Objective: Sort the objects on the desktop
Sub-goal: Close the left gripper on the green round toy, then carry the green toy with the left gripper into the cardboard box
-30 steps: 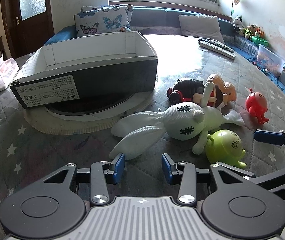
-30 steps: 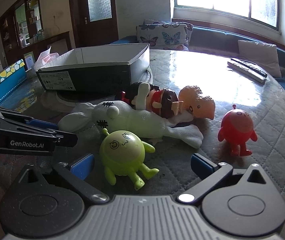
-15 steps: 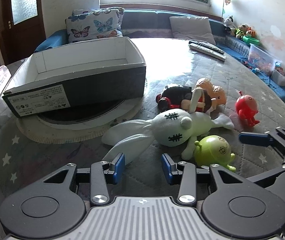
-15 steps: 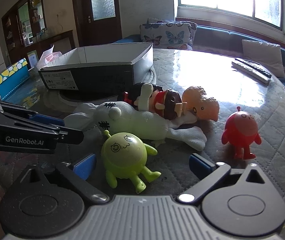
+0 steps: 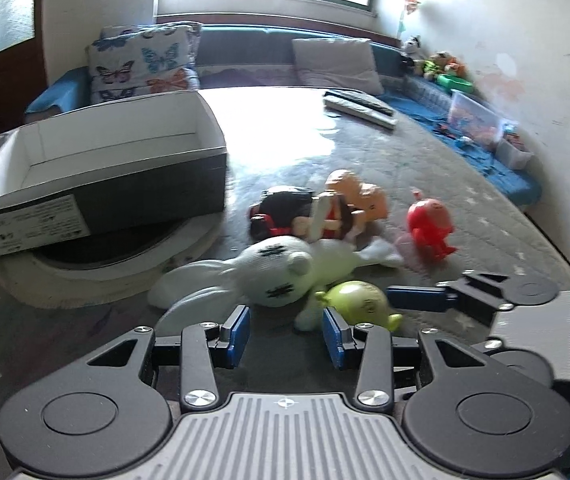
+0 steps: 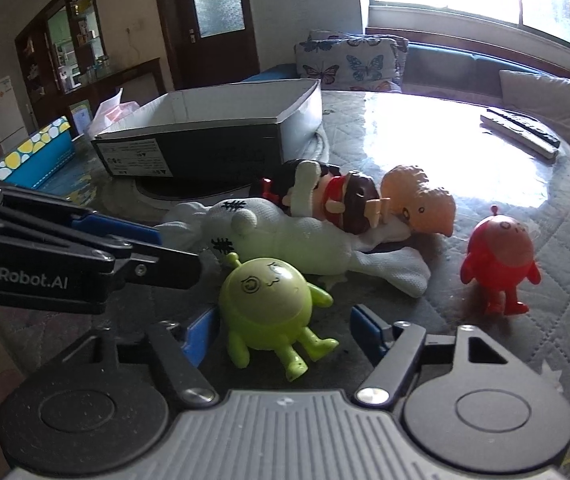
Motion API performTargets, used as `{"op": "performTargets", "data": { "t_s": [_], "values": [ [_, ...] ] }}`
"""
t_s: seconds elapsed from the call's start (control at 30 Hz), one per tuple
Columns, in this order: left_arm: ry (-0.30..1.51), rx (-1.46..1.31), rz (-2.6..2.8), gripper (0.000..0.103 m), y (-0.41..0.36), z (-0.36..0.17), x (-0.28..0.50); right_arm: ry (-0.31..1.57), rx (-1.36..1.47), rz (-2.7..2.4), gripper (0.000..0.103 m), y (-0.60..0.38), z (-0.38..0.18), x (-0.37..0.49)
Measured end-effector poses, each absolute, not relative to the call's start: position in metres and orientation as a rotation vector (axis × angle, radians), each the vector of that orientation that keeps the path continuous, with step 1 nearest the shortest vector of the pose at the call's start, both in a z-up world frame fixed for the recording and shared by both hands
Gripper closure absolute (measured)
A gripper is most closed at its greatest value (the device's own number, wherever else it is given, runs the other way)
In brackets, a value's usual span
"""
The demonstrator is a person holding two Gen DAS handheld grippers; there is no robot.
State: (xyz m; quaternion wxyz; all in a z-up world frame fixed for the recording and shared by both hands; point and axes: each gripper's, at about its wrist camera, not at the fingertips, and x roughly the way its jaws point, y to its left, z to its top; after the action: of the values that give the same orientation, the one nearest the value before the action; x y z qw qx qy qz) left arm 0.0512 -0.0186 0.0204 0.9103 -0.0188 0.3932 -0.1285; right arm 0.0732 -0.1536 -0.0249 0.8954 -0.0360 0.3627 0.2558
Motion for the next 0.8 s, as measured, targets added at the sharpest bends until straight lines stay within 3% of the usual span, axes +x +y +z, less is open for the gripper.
{"op": "performTargets", "data": {
  "t_s": [0.37,0.8],
  "values": [
    [0.889,-0.072,-0.349,0.060,-0.029,0.015,0.062,0.754,-0.079,0.564,0.042,-0.151,-0.024,0.073],
    [0.952,-0.145,-0.415,0.062,-0.027,0.008,0.076,0.757,-0.084,0.577,0.043,-0.150,-0.024,0.076]
  ]
}}
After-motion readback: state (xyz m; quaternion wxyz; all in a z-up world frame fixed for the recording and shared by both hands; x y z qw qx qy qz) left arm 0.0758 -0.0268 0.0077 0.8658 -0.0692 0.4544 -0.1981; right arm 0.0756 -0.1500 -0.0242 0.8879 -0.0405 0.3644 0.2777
